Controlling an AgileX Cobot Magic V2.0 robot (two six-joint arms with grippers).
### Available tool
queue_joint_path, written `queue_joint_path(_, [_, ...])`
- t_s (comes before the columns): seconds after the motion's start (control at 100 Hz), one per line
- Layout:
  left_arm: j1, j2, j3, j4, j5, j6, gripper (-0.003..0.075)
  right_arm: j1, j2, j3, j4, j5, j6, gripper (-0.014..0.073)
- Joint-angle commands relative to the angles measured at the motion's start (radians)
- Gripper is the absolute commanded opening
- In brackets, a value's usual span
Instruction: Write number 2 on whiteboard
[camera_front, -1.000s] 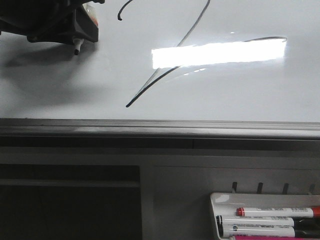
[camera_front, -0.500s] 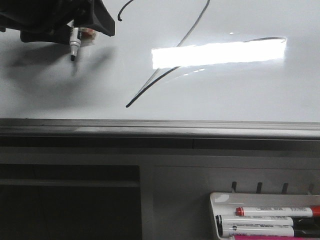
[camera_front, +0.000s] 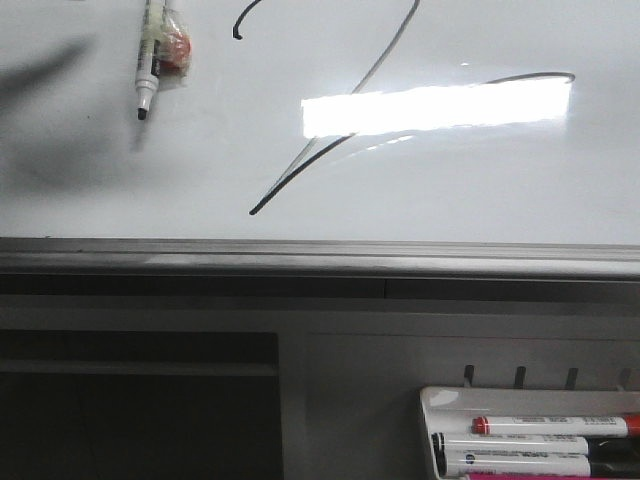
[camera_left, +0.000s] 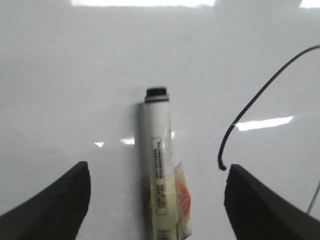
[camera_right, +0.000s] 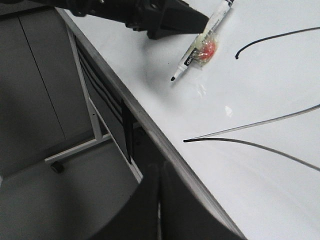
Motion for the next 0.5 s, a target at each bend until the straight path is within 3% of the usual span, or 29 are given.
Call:
queue_joint_path(0.0, [0.0, -0.086, -0.028, 0.023, -0.056, -0.008, 0.0514, -0.008, -0.005, -0.027, 0.044, -0.049, -0.002, -0.0071])
queue_joint_path(0.18, [0.0, -0.242, -0.028, 0.031, 0.005, -0.008, 0.0487, -0.008, -0.036, -0.027, 0.033, -0.025, -0.002, -0.0071])
queue_joint_path(0.28, [0.0, -0.371, 0.009, 0.035, 0.091, -0.008, 0.0314, -0.008, -0.112, -0.007, -0.006, -0.015, -0.002, -0.0071])
queue_joint_path(0.4, [0.0, -0.566, 0.121, 0.064, 0.19, -0.008, 0.0017, -0.008, -0.256, 0.075, -0.088, -0.075, -0.002, -0.0071])
queue_joint_path(0.43, [0.0, -0.628, 0.153, 0.08, 0.216, -0.006, -0.002, -0.008, -0.305, 0.115, -0.104, -0.104, -0.002, -0.0071])
queue_joint_path(0.49, [0.0, -0.721, 0.227, 0.106, 0.252, -0.006, -0.002, -0.008, -0.381, 0.189, -0.106, -0.19, -0.002, -0.0071])
